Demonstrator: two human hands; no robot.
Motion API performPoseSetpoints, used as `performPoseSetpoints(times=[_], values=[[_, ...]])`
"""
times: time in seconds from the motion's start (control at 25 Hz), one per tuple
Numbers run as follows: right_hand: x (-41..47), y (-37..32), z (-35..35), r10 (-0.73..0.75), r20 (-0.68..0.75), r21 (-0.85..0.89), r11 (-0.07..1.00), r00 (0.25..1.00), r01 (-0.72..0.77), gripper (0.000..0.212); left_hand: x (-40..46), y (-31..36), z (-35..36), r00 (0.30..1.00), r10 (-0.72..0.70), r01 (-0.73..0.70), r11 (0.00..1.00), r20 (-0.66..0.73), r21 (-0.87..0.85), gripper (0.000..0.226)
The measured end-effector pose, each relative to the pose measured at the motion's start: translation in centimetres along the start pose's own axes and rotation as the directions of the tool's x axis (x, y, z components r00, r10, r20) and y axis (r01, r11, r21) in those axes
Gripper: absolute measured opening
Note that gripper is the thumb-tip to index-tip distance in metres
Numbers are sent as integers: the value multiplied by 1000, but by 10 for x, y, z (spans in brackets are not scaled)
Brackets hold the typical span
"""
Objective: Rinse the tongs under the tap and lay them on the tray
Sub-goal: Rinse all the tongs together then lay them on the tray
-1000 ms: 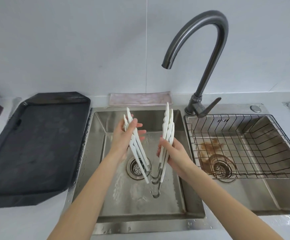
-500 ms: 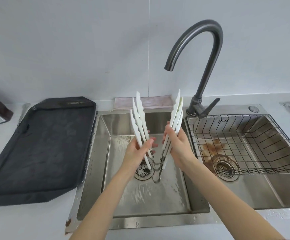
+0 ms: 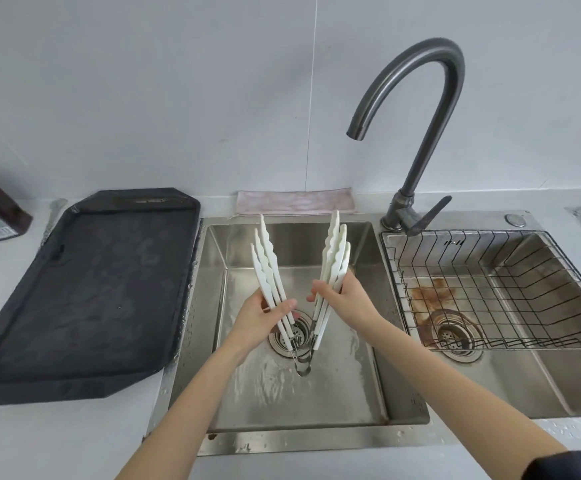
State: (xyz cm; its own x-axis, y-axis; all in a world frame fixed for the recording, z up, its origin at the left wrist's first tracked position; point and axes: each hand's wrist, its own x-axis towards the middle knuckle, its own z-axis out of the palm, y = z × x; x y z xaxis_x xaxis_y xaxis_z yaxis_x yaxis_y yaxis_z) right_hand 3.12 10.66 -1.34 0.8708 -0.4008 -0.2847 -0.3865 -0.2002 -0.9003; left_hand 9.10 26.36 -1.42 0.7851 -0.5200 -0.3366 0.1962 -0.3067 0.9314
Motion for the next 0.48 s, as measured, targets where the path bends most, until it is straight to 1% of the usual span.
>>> performPoseSetpoints(times=[0.12,0.16,0.24,0.28,0.4,0.48], values=[[15,-16,15,53,20,-7,999,998,-53,42,4,5,-21,999,2,-2,1000,-34,8,17],[19,-26,21,67,32,-3,998,997,-67,41,5,7,-31,999,4,-4,1000,-44,11,19],[26,-46,38,68,61,-1,998,996,-68,20,8,13,-51,997,12,-10,999,-71,30,25],[30,-57,46,72,76,-2,997,995,-72,20,10,16,-62,996,19,-15,999,-90,45,26],[44,-87,72,113,138,23,993,984,-117,32,18,21,-101,989,45,-33,996,-144,83,23],[60,-97,92,140,209,34,988,968,-150,30,24,17,-127,981,46,-25,994,-191,110,20]])
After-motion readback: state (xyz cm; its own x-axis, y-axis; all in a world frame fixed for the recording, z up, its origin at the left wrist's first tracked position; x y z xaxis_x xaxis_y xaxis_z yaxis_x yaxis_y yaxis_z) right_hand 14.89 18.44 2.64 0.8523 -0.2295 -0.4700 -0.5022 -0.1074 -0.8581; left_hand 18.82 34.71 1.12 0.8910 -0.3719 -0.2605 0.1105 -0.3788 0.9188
